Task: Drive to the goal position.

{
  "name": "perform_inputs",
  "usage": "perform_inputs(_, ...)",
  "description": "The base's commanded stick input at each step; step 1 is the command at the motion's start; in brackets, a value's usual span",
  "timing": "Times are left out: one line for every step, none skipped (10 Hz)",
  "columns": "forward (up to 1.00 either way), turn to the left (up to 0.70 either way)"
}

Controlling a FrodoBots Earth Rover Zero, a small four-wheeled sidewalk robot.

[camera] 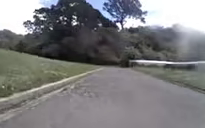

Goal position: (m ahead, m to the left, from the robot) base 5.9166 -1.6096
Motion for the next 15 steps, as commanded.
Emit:
perform_inputs(1.0, 0.0)
perform_inputs(1.0, 0.0)
perform_inputs(1.0, 0.0)
perform_inputs(1.0, 0.0)
perform_inputs(1.0, 0.0)
perform_inputs(1.0, 0.0)
perform_inputs(1.0, 0.0)
perform_inputs(1.0, 0.0)
perform_inputs(1.0, 0.0)
perform_inputs(1.0, 0.0)
perform_inputs(1.0, 0.0)
perform_inputs(1.0, 0.0)
perform_inputs(1.0, 0.0)
perform_inputs(1.0, -0.32)
perform_inputs(1.0, -0.38)
